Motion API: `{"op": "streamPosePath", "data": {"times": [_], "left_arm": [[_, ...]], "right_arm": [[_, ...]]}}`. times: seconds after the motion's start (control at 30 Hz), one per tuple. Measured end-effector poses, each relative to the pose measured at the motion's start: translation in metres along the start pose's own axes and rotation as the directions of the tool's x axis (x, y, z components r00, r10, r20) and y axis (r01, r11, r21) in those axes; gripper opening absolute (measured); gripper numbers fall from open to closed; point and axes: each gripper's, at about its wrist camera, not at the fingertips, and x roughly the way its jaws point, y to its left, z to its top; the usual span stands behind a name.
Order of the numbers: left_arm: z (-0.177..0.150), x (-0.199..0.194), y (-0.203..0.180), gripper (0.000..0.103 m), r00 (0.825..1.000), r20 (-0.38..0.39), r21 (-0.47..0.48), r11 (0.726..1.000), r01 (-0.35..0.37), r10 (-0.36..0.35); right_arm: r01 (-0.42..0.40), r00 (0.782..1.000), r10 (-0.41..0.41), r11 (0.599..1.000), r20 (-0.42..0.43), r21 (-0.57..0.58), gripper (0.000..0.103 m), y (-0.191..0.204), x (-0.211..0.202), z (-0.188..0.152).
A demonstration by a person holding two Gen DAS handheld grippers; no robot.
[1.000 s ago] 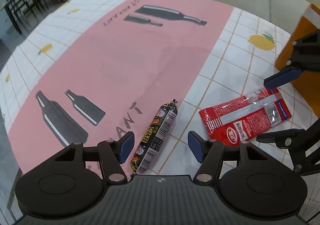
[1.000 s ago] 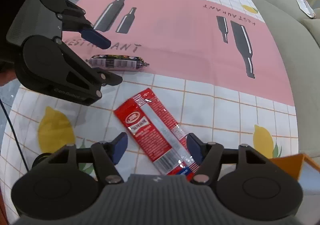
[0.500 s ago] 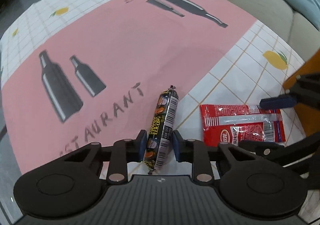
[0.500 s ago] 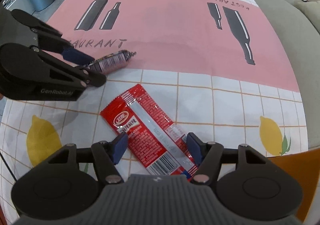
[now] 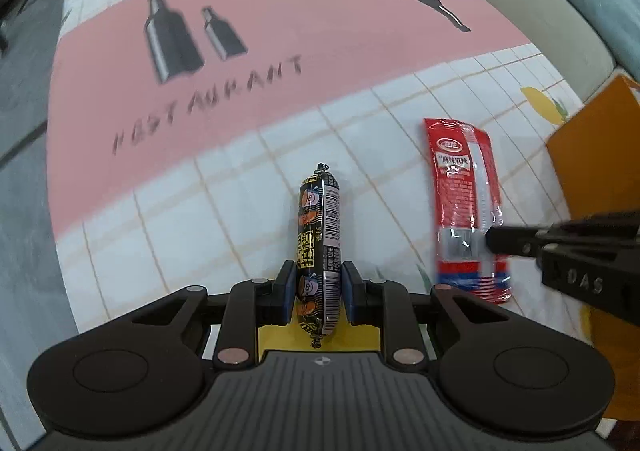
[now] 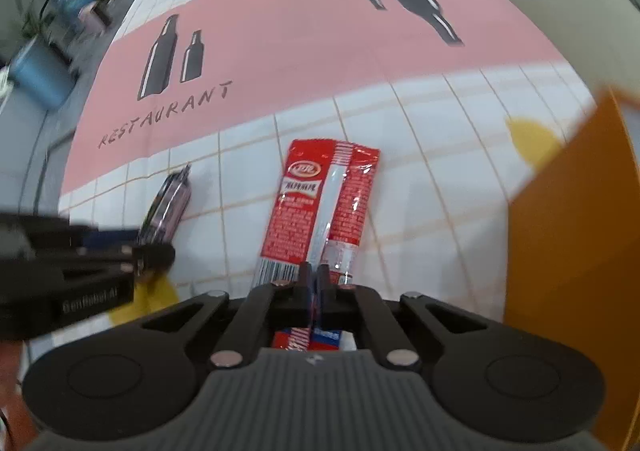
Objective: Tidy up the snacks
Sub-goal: 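Grasp the wrapped sausage with the left gripper while the right grasps the red stick packet, then lift the sausage with the left gripper while the right lifts the red packet toward the box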
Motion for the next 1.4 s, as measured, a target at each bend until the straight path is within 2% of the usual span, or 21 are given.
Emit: {"op": "streamPosePath", "data": {"times": [0.13, 0.23, 0.33, 0.4, 0.43, 0.47, 0.5, 0.53, 0.67, 0.8, 0.97, 1.17, 1.3, 1.4], "left_arm": [[-0.029, -0.01, -0.007, 0.026, 1.0, 0.005, -0.034, 0.999, 0.006, -0.005], [-0.046, -0.016, -0.011, 0.026, 1.0, 0.013, -0.063, 0.998, 0.008, -0.007], [-0.058, -0.02, -0.009, 0.026, 0.999, 0.041, -0.121, 0.992, 0.029, -0.024], [-0.061, -0.022, -0.009, 0.026, 0.997, 0.069, -0.156, 0.987, 0.029, -0.019], [-0.061, -0.022, -0.008, 0.026, 0.997, 0.079, -0.17, 0.985, 0.026, -0.013], [-0.061, -0.022, -0.008, 0.026, 0.996, 0.084, -0.178, 0.984, 0.022, -0.007], [-0.061, -0.022, -0.009, 0.026, 0.996, 0.086, -0.18, 0.983, 0.018, -0.002], [-0.06, -0.022, -0.009, 0.027, 0.996, 0.086, -0.179, 0.984, 0.014, 0.002], [-0.06, -0.021, -0.003, 0.035, 0.994, 0.105, -0.19, 0.981, 0.041, -0.021], [-0.061, -0.02, 0.006, 0.038, 0.991, 0.122, -0.22, 0.972, 0.078, -0.052], [-0.061, -0.019, 0.002, 0.038, 0.99, 0.136, -0.195, 0.979, 0.059, -0.033], [-0.06, -0.018, -0.003, 0.039, 0.991, 0.137, -0.188, 0.982, 0.025, 0.001], [-0.06, -0.017, -0.003, 0.043, 0.99, 0.143, -0.192, 0.981, 0.029, -0.002], [-0.06, -0.016, -0.009, 0.043, 0.99, 0.137, -0.159, 0.987, 0.001, 0.021]], "right_arm": [[-0.013, 1.0, 0.014, 1.0, -0.013, 0.014, 0.0, 0.006, -0.006, -0.038], [0.003, 1.0, -0.003, 0.999, 0.009, -0.032, 0.0, 0.014, -0.016, -0.065], [-0.025, 0.997, 0.026, 1.0, 0.067, -0.004, 0.003, 0.013, -0.024, -0.078], [-0.013, 0.99, 0.008, 0.999, 0.144, 0.032, 0.011, 0.012, -0.03, -0.079], [-0.012, 0.985, 0.004, 0.999, 0.17, 0.048, 0.024, 0.011, -0.031, -0.077], [-0.009, 0.981, -0.003, 0.998, 0.193, 0.061, 0.047, 0.012, -0.031, -0.074], [0.0, 0.976, -0.016, 0.997, 0.218, 0.074, 0.054, 0.014, -0.029, -0.071], [0.011, 0.971, -0.03, 0.997, 0.239, 0.078, 0.056, 0.015, -0.027, -0.07], [0.062, 0.955, -0.074, 0.997, 0.287, 0.048, 0.056, 0.023, -0.015, -0.059], [0.056, 0.944, -0.069, 0.997, 0.322, 0.052, 0.058, 0.022, -0.007, -0.051], [0.101, 0.945, -0.113, 0.993, 0.309, 0.053, 0.065, 0.028, 0.007, -0.043], [0.196, 0.929, -0.168, 0.979, 0.329, -0.056, 0.066, 0.039, 0.015, -0.05], [0.212, 0.927, -0.198, 0.977, 0.32, -0.01, 0.068, 0.035, 0.014, -0.047], [0.238, 0.918, -0.227, 0.971, 0.325, 0.008, 0.074, 0.033, 0.016, -0.046]]}}
